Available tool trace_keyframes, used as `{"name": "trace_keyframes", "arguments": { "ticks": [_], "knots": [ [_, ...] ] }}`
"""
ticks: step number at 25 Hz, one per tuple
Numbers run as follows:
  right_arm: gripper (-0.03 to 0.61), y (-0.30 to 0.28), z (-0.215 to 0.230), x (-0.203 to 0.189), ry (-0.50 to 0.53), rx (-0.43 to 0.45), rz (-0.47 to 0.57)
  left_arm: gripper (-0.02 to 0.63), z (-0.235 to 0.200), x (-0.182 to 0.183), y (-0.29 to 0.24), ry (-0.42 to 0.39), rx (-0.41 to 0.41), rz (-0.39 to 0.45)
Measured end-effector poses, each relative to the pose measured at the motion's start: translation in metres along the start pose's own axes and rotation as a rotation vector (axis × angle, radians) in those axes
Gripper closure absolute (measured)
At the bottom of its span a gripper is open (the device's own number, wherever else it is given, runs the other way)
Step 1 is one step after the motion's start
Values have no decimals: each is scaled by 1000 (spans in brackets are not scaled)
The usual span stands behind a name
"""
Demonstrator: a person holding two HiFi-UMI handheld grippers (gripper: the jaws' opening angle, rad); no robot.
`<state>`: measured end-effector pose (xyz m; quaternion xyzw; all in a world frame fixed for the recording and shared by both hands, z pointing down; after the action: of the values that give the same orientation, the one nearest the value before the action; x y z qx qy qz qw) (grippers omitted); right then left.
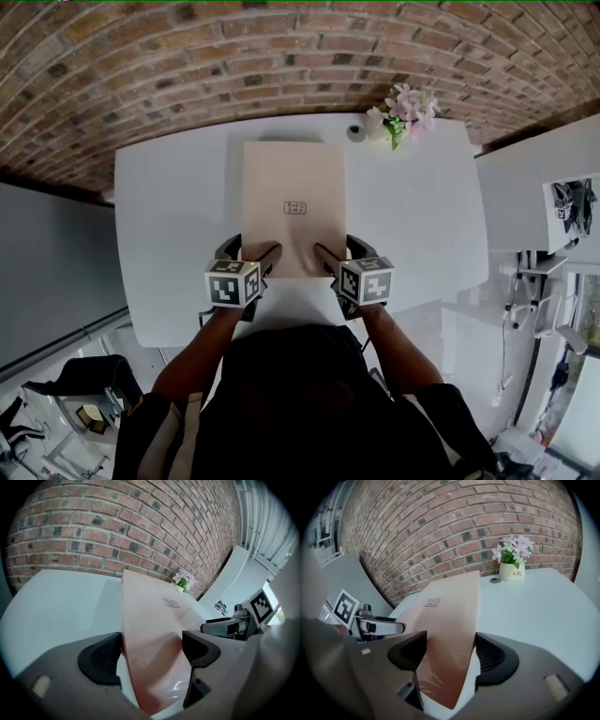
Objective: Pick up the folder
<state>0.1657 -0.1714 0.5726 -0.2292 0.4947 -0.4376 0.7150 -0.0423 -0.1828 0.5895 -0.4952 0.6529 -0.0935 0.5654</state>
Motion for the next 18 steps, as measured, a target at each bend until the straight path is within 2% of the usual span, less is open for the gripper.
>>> {"name": "trace_keyframes", "arguments": {
  "ticks": [10,18],
  "knots": [
    [250,52,-50,11,50,-9,161,198,10,27,63,-95,-3,158],
    [249,90,-94,-14,-3,-7,294,198,16,27,120,-178,-28,248]
  ]
}}
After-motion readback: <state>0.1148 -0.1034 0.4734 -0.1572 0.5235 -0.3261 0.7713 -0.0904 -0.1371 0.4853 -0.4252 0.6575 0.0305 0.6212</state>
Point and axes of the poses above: the fingertips, and each gripper's own axes: y backward along the fingers, z to its right, x out of its top, the point moved 5 cm from there along y, backward along the fingers, and after that the axes turned 9 degrees about -y, right-handed, at the moved point
